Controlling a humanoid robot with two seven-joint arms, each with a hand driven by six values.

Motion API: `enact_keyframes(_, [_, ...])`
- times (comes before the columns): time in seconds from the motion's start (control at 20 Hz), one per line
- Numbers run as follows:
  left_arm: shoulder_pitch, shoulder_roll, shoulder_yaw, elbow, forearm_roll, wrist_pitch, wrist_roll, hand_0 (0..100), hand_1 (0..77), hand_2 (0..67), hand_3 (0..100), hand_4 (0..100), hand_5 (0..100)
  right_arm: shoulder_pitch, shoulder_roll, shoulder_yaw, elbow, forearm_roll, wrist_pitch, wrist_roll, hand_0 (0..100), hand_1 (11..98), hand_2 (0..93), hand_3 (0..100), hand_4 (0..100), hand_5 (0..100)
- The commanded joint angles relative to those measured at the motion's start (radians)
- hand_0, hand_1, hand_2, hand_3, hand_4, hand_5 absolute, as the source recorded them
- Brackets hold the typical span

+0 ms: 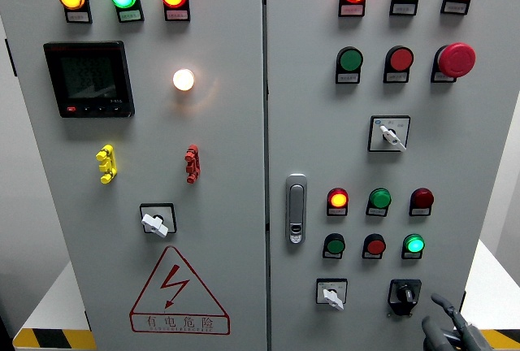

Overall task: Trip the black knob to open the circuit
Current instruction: 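Release the black knob and lower the right hand away from the cabinet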

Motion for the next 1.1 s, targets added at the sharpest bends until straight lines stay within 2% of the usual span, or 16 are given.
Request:
enact_keyframes(0.0, [0.000, 0.000, 0.000, 0.000, 0.000, 0.000, 0.000, 0, 3.1, 12.9, 21, 7, 2, -0.030, 0.0000, 0.000, 0.021, -0.001, -0.005, 0.000, 81, 46.5, 5.1, 72, 72, 98])
enact_keyframes(0.1, [0.000, 0.000, 0.000, 0.000, 0.000, 0.000, 0.000, 0, 3.1, 12.9, 21, 7, 2, -0.055, 0.0016, 0.000, 0.033, -0.007, -0.007, 0.000, 80, 48.6, 6.0, 63, 61, 88])
enact_keyframes(0.2, [0.000, 0.000, 0.000, 0.000, 0.000, 0.000, 0.000, 0, 3.1, 12.9, 21, 7, 2, -0.069, 0.0000, -0.002, 0.035, -0.010, -0.007, 0.000, 82, 49.1, 6.6, 57, 53, 80])
enact_keyframes(0.3, [0.000, 0.000, 0.000, 0.000, 0.000, 0.000, 0.000, 0, 3.3, 12.9, 21, 7, 2, -0.086, 0.0046, -0.010, 0.035, -0.015, -0.010, 0.003, 85, 50.1, 7.7, 50, 45, 73])
enact_keyframes(0.45, [0.000, 0.000, 0.000, 0.000, 0.000, 0.000, 0.000, 0, 3.2, 12.9, 21, 7, 2, -0.130, 0.0062, -0.049, 0.035, -0.021, -0.038, 0.027, 87, 50.9, 7.8, 44, 38, 65])
enact_keyframes(0.55, [0.000, 0.000, 0.000, 0.000, 0.000, 0.000, 0.000, 0, 3.2, 12.9, 21, 7, 2, -0.170, 0.0046, -0.069, 0.035, -0.035, -0.048, 0.079, 89, 50.4, 7.7, 42, 34, 61])
enact_keyframes(0.75, [0.000, 0.000, 0.000, 0.000, 0.000, 0.000, 0.000, 0, 3.2, 12.9, 21, 7, 2, -0.222, 0.0062, -0.069, 0.033, -0.114, -0.048, 0.152, 91, 49.2, 7.4, 39, 30, 57])
enact_keyframes(0.9, [0.000, 0.000, 0.000, 0.000, 0.000, 0.000, 0.000, 0, 3.2, 12.9, 21, 7, 2, -0.233, 0.0046, -0.069, 0.033, -0.136, -0.053, 0.159, 92, 48.4, 7.2, 38, 30, 56])
enact_keyframes(1.05, [0.000, 0.000, 0.000, 0.000, 0.000, 0.000, 0.000, 0, 3.1, 12.9, 21, 7, 2, -0.254, 0.0077, -0.073, 0.033, -0.136, -0.053, 0.172, 93, 47.6, 7.0, 38, 30, 56])
